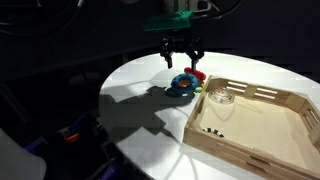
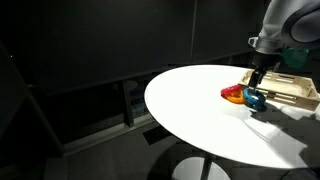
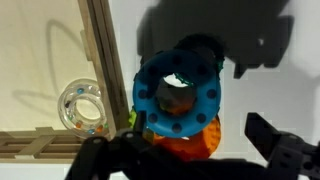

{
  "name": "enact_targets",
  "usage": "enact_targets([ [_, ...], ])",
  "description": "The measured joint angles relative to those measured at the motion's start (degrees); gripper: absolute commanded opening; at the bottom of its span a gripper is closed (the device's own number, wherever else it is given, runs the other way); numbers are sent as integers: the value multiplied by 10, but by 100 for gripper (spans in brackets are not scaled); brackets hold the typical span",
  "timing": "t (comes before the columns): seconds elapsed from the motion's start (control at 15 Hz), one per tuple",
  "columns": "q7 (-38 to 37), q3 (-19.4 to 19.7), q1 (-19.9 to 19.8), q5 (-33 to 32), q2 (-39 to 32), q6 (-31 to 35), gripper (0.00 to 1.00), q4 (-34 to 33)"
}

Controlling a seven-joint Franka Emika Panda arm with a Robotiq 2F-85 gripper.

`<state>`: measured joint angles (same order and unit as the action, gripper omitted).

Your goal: Put the blue ring in the box

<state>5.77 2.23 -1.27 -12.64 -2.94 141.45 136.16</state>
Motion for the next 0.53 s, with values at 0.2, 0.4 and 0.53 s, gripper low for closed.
enact_targets([
  [0.2,0,-5,5,0,-11,0,100,3],
  [0.4,0,-8,6,0,-24,1,100,4],
  [0.53,0,-9,7,0,-32,1,75,3],
])
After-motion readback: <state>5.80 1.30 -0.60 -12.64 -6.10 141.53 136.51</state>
